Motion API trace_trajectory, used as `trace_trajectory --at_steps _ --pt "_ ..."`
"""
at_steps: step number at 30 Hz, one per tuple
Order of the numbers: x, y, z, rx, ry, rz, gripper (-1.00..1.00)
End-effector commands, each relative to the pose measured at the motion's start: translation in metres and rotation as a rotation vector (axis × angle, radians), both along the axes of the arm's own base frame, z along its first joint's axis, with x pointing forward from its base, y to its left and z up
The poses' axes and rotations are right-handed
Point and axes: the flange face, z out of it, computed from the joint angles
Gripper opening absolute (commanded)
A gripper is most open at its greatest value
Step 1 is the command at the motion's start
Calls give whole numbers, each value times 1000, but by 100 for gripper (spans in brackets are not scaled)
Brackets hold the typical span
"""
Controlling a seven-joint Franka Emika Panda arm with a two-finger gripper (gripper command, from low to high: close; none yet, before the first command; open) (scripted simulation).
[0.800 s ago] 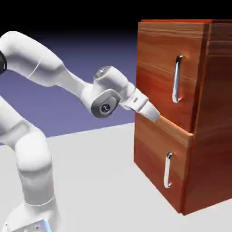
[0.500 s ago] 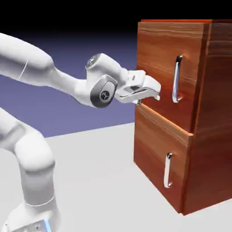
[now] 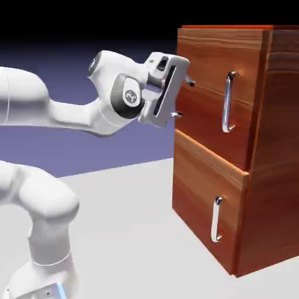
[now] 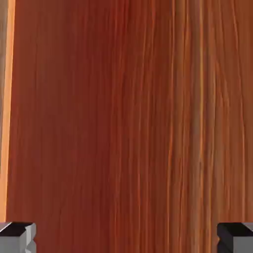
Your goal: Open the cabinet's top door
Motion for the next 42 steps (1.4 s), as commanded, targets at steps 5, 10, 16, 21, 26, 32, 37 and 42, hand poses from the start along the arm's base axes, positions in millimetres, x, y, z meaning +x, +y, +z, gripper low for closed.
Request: trace_trajectory --at_steps 5,10,16,21,26,32,37,42 --pt "-9 -20 8 -280 -102 93 0" --pt "-12 -43 8 -556 -196 156 0" --pt "-7 -71 -3 -881 -289 201 0" --pt "4 -92 -21 -1148 -347 218 0" --pt "19 -106 -42 -1362 -379 224 0" --pt "69 -103 -42 -1362 -379 224 0" --pt "39 -91 -42 -1375 -321 154 -100" --pt "-11 -64 -42 -1394 -216 30 -100"
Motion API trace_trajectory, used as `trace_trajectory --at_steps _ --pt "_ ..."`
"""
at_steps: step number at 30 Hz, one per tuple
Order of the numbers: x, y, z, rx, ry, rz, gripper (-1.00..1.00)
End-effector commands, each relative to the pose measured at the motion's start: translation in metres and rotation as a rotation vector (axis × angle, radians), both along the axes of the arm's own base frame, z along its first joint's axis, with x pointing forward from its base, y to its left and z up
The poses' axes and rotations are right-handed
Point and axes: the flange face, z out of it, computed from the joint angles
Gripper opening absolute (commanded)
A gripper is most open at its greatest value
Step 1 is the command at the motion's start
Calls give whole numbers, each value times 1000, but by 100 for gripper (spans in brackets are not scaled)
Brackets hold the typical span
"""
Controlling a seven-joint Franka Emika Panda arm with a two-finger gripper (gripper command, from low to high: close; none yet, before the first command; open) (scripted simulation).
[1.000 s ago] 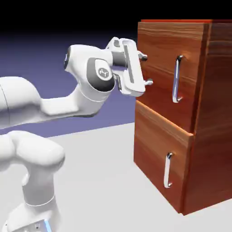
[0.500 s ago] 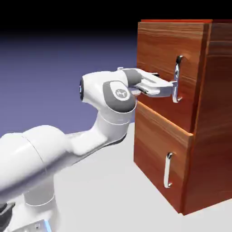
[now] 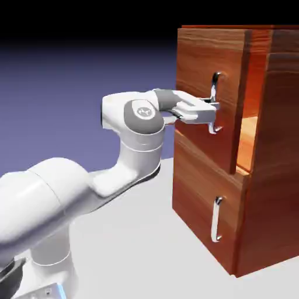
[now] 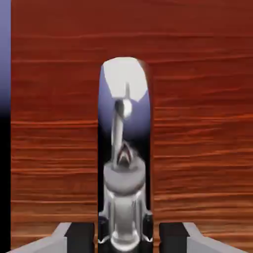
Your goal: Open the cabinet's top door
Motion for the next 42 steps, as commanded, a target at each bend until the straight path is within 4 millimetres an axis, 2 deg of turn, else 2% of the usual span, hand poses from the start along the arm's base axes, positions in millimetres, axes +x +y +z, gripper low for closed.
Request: trace_trajectory --at_steps 1,6,11,28,35,42 --pt "-9 6 0 0 0 -27 -100" --pt "-45 35 0 0 0 -148 -100" --pt "-72 61 0 0 0 -246 -100" --pt "-134 151 0 0 0 -531 -100" --pt "-155 201 0 0 0 -675 -100" --pt "-170 267 0 0 0 -852 -100"
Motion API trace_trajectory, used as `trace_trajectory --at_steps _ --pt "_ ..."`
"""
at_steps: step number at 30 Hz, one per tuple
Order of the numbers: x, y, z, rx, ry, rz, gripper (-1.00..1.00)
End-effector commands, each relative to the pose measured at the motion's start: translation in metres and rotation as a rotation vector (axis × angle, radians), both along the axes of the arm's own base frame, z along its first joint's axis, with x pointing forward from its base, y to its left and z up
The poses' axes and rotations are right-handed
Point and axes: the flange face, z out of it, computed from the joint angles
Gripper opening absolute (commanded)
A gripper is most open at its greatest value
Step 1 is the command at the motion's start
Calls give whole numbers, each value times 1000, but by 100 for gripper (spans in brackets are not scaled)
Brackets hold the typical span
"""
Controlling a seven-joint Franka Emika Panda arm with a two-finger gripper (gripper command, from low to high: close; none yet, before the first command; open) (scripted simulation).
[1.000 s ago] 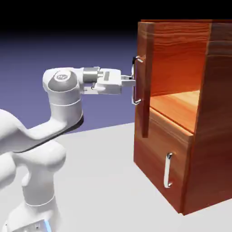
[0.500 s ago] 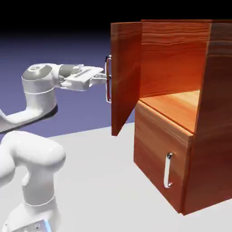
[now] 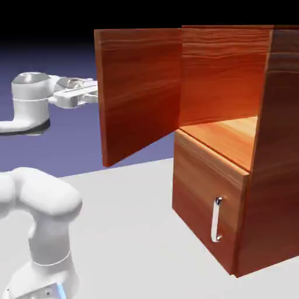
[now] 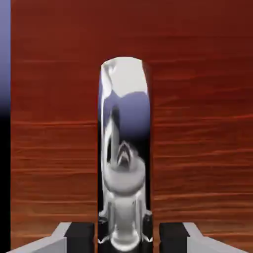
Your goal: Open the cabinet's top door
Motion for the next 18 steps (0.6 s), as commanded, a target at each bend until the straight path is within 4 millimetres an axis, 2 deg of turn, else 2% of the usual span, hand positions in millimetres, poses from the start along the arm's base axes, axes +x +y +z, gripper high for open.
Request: trace_trajectory --at_steps 1,9,18 --pt "-1 11 0 0 0 -26 -100" --pt "-2 87 0 0 0 -227 -100" --pt "8 150 0 0 0 -393 -100"
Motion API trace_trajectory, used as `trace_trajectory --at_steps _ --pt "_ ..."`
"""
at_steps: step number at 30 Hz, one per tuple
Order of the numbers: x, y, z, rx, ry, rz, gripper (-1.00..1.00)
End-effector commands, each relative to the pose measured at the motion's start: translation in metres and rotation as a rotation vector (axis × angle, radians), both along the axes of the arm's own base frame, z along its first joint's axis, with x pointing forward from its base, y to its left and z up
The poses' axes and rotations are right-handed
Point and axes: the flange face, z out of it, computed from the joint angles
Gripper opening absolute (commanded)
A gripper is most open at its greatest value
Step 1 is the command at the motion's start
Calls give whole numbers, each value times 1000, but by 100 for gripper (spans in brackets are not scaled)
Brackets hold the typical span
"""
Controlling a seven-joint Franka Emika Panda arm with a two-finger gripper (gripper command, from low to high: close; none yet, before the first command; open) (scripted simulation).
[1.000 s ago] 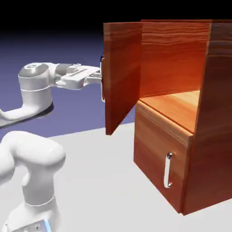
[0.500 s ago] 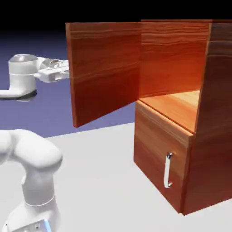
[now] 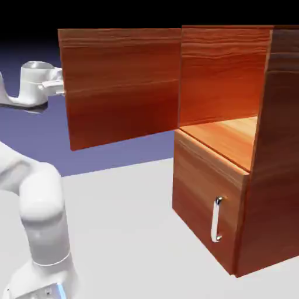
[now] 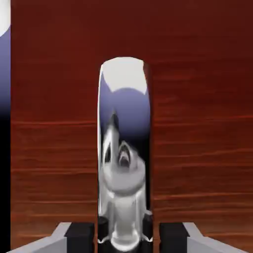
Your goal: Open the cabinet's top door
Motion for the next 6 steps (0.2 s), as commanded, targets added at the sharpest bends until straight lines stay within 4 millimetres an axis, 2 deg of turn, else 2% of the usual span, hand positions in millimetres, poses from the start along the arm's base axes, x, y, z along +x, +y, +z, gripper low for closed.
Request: trace_trajectory --at_steps 1,6 --pt "2 6 0 0 0 -15 -100" --pt "10 33 0 0 0 -89 -100"
